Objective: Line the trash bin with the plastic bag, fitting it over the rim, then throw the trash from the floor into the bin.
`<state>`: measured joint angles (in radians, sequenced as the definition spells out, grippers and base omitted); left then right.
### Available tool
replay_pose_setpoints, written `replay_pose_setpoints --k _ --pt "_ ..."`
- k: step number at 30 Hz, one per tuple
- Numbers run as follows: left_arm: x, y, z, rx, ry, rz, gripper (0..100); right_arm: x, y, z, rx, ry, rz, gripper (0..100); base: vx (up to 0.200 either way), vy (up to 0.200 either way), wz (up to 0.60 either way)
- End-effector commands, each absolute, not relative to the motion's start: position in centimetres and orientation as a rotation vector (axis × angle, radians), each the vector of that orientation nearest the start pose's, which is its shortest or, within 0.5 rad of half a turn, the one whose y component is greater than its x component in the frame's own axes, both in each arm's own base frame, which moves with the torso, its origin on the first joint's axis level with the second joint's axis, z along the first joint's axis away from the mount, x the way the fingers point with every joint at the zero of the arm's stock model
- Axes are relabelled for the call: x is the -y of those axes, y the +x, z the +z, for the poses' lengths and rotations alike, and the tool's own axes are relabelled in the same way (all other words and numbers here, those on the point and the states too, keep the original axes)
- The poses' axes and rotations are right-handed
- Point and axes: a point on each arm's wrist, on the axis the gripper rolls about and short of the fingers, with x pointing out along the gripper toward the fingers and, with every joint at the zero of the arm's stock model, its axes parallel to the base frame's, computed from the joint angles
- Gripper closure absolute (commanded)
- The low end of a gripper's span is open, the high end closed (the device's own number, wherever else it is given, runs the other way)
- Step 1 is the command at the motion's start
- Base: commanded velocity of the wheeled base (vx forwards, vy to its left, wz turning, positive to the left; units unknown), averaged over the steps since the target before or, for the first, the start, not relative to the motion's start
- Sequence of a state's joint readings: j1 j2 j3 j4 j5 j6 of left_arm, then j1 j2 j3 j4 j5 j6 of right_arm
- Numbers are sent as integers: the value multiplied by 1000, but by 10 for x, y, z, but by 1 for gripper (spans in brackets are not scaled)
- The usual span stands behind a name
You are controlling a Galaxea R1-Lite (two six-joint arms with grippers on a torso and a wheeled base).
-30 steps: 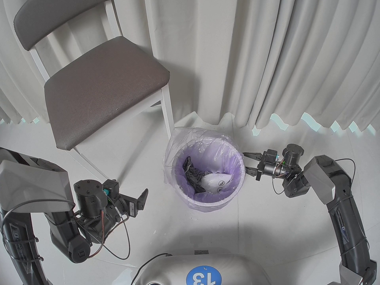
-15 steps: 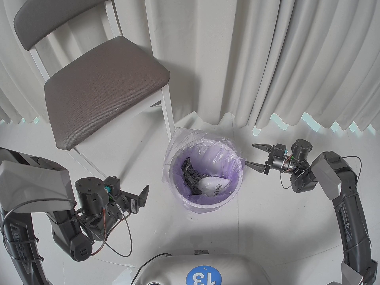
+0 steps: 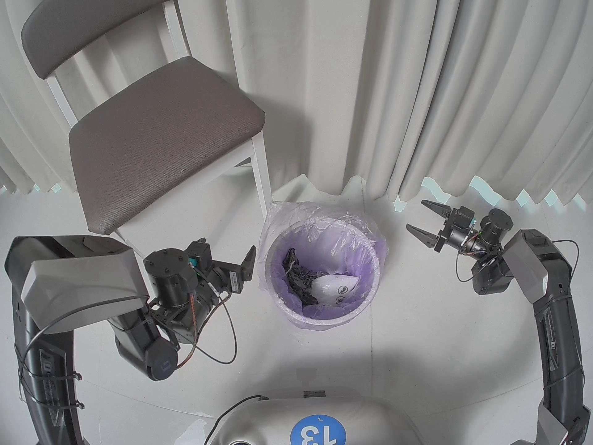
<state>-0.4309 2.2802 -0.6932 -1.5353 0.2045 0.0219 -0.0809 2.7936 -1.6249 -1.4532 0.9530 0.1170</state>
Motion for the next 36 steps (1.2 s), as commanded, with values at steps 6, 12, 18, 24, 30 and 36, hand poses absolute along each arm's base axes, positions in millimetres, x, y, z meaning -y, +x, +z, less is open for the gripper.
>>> replay_pose_setpoints --k 6,12,18,24,30,36 --pt "161 380 37 -76 -22 -181 0 29 493 -3 183 24 856 0 0 0 0" --pt "172 401 55 -143 -240 -167 0 35 468 1 110 75 810 0 0 0 0" --pt "185 422 71 -221 -481 -72 0 39 445 48 111 102 719 0 0 0 0" --pt "178 437 74 -254 -641 6 0 29 403 103 -3 174 599 0 0 0 0" --pt "188 441 62 -301 -643 11 0 18 394 126 -95 198 414 0 0 0 0" --pt "199 448 60 -302 -643 -5 0 4 401 123 -77 74 288 0 0 0 0"
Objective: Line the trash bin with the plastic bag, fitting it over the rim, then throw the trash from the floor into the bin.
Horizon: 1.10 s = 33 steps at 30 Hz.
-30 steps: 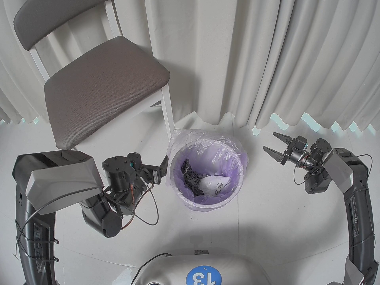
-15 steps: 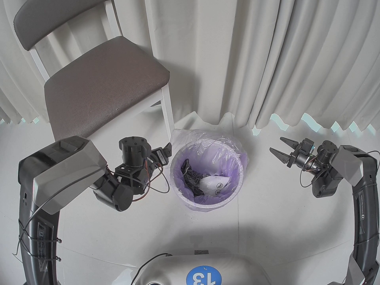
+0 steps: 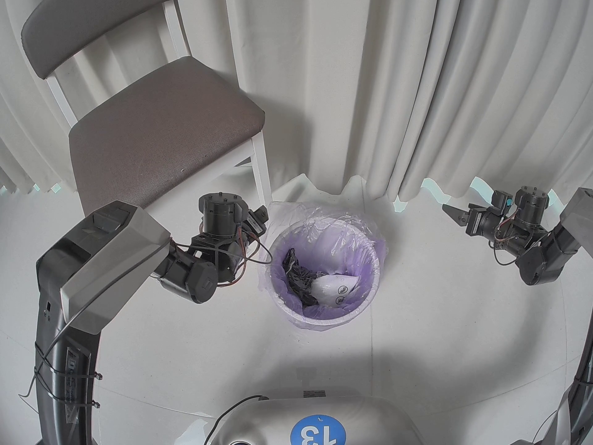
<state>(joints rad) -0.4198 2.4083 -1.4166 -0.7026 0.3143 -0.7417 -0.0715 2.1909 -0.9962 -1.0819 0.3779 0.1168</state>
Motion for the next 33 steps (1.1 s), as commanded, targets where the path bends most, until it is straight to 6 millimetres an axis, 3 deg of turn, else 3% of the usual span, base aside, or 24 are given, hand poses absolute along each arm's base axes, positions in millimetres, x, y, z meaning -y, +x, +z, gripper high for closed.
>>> replay_pose_setpoints --k 1,7,13,22,23,33 --pt "203 448 60 -304 -642 -11 0 2 402 121 -80 64 283 0 0 0 0" --pt "221 452 54 -322 -630 -37 0 -2 402 118 -86 52 284 0 0 0 0" --pt "226 461 40 -346 -611 -30 0 -1 403 120 -51 47 283 0 0 0 0" --pt "231 481 39 -340 -613 -25 0 2 404 120 -36 45 275 0 0 0 0" --pt "231 481 40 -338 -614 -25 100 2 404 120 -36 45 275 0 0 0 0" --pt "220 488 43 -323 -621 -9 100 3 405 119 -29 36 274 0 0 0 0"
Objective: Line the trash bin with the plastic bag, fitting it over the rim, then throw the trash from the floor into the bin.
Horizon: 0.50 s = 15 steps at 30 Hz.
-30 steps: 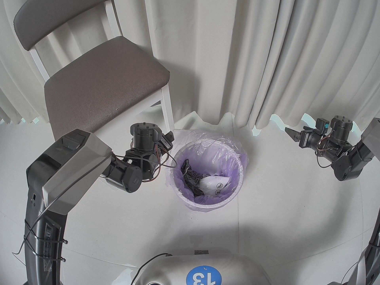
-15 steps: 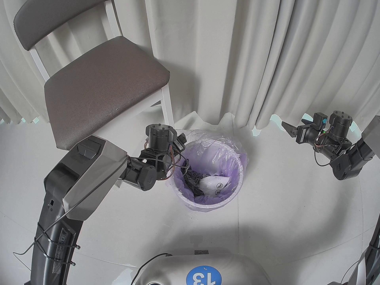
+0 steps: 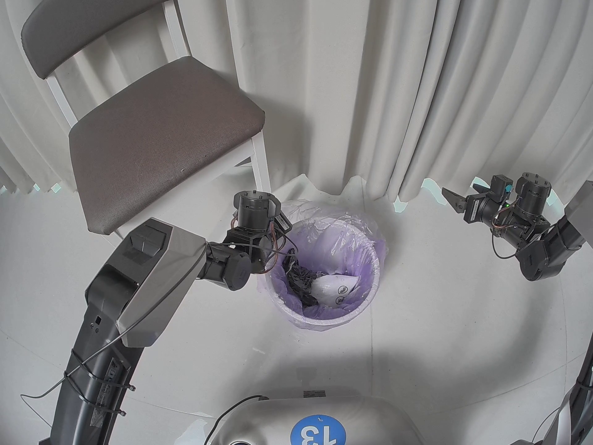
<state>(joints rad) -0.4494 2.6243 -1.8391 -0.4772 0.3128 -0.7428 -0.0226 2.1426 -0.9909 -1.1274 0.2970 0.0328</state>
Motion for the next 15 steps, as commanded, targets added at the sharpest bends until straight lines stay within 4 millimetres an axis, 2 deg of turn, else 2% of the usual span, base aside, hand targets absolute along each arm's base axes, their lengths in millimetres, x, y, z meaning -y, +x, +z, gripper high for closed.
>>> replay_pose_setpoints --k 1,7,9,10,15 --pt "215 491 40 -324 -619 5 100 3 405 118 -27 34 274 0 0 0 0" --pt "200 502 18 -350 -591 19 100 2 406 113 -37 22 274 0 0 0 0" --pt "199 502 16 -355 -586 18 100 2 406 112 -39 23 277 0 0 0 0" --pt "198 504 4 -378 -559 1 100 2 407 110 -42 13 277 0 0 0 0" --pt "199 511 -13 -388 -541 -10 100 0 408 106 -48 6 281 0 0 0 0"
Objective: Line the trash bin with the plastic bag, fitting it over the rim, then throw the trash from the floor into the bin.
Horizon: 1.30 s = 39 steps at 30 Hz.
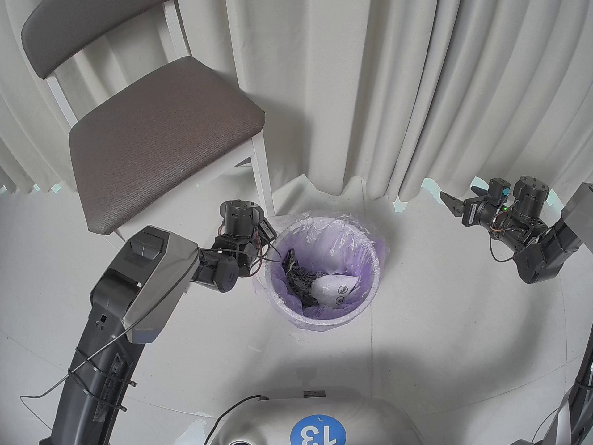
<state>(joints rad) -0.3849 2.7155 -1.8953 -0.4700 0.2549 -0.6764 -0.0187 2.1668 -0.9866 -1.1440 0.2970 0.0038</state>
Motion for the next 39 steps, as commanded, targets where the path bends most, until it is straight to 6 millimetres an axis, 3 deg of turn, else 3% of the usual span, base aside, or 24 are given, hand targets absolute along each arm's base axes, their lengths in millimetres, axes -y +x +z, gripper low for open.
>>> replay_pose_setpoints --k 1,5,8,16,21,22,27,31,39 --pt "200 513 -15 -391 -538 -10 100 0 408 105 -48 6 281 0 0 0 0" --pt "200 515 -18 -409 -525 8 100 0 408 106 -48 6 281 0 0 0 0" --pt "192 517 0 -380 -523 26 100 0 407 107 -38 4 282 0 0 0 0" --pt "146 510 44 -339 -433 115 100 -2 403 106 -40 -9 289 0 0 0 0" --pt "126 487 37 -422 -334 137 100 -3 402 104 -39 -21 292 0 0 0 0" --pt "124 479 33 -437 -312 126 0 -3 401 104 -40 -24 292 0 0 0 0" --pt "108 437 6 -453 -92 -74 0 -3 398 99 -56 -40 299 0 0 0 0" --pt "93 416 -14 -388 103 -194 0 -3 393 97 -43 -74 312 0 0 0 0" --pt "91 405 -16 -335 209 -279 0 -4 386 95 -41 -108 353 0 0 0 0"
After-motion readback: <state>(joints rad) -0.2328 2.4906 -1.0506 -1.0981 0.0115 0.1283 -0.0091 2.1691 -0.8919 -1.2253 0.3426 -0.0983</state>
